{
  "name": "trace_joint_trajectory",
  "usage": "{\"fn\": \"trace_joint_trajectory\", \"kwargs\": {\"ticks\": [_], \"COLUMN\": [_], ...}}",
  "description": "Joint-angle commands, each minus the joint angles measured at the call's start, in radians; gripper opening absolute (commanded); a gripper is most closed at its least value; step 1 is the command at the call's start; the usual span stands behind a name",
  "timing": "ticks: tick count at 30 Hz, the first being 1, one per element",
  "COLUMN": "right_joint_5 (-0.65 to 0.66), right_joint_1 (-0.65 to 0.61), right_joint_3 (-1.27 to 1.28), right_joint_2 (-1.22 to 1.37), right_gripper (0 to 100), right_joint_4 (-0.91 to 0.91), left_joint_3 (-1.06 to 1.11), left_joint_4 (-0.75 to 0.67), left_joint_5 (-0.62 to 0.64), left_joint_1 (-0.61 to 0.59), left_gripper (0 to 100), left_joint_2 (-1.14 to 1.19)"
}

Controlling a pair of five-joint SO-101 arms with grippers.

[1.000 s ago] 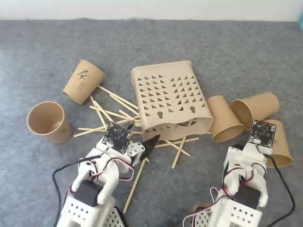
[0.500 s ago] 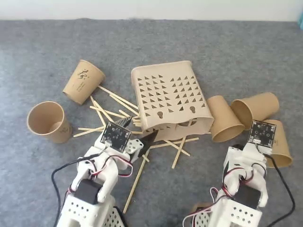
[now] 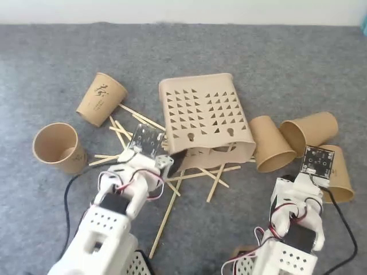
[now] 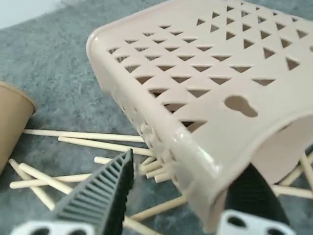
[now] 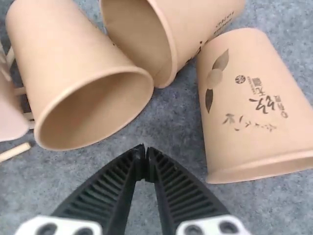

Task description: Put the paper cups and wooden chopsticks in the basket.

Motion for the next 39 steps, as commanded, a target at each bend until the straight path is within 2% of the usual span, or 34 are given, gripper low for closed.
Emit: {"fn": "trace_joint_trajectory", "kwargs": {"ticks": [1,4,9,11,14,20,24,31,39], "right_joint_5": [0.015,0.015,0.015,0.015,0.015,0.015,0.015,0.015,0.015], "right_joint_1": [0.012,0.012,0.012,0.012,0.012,0.012,0.012,0.01,0.008], "right_joint_3": [-0.006,-0.005,-0.005,-0.005,-0.003,0.002,0.006,0.006,0.008], "right_joint_2": [-0.016,-0.016,-0.016,-0.016,-0.016,-0.016,-0.016,-0.016,-0.016], "right_gripper": [0.9,0.9,0.9,0.9,0.9,0.9,0.9,0.9,0.9], "right_joint_4": [-0.005,-0.005,-0.005,-0.005,-0.005,-0.005,-0.008,-0.007,-0.007], "left_joint_3": [-0.11,-0.157,-0.225,-0.251,-0.351,-0.654,-0.843,-1.187,-1.664], "left_joint_4": [-0.147,-0.218,-0.216,-0.198,-0.075,0.259,0.394,0.623,0.861], "left_joint_5": [0.025,0.025,0.035,0.083,0.166,0.304,0.345,0.345,0.35], "left_joint_1": [0.0,0.026,0.077,0.086,0.078,0.034,-0.023,-0.092,-0.084], "left_gripper": [15,0,1,1,1,1,1,1,1], "left_joint_2": [0.161,0.265,0.344,0.345,0.347,0.356,0.405,0.674,1.083]}}
